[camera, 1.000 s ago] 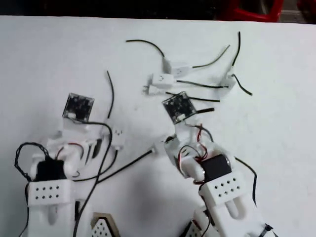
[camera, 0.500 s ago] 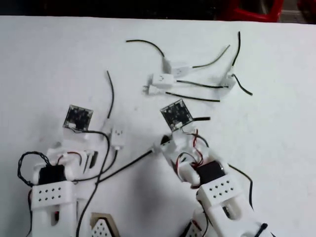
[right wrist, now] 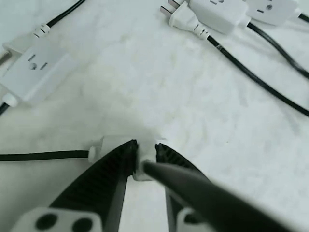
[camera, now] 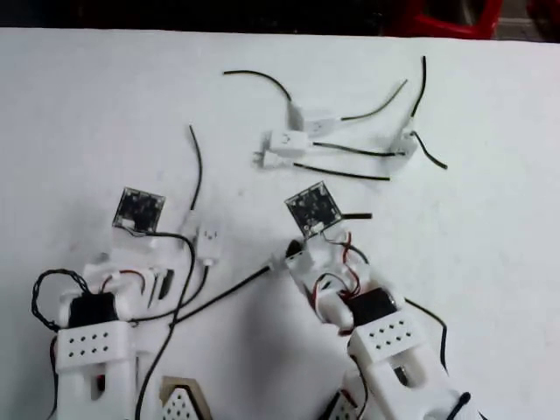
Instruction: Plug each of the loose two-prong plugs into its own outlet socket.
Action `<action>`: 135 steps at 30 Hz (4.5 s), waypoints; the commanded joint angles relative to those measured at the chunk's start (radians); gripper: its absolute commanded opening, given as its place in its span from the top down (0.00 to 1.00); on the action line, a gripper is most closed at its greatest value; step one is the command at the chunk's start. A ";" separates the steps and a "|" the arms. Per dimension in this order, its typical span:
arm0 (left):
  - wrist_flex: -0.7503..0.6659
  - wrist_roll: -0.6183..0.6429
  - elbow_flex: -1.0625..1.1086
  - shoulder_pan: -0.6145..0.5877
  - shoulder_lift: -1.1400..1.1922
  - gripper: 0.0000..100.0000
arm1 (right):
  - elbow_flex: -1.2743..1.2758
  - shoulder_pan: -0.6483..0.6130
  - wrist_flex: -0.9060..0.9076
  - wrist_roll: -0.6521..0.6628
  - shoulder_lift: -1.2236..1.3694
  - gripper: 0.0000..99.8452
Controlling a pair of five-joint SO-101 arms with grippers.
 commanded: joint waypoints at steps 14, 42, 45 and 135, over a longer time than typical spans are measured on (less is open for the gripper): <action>-0.023 -0.012 -0.002 -0.012 -0.018 0.75 | -0.034 0.050 -0.091 0.025 0.236 0.98; -0.025 -0.014 -0.002 -0.012 -0.018 0.75 | -0.726 0.122 0.165 -0.094 0.404 0.98; -0.025 -0.009 -0.002 -0.012 -0.018 0.75 | -0.835 0.125 0.143 -0.121 0.486 0.98; -0.025 -0.006 -0.002 -0.012 -0.018 0.75 | -1.890 -0.024 0.736 -0.132 1.718 0.93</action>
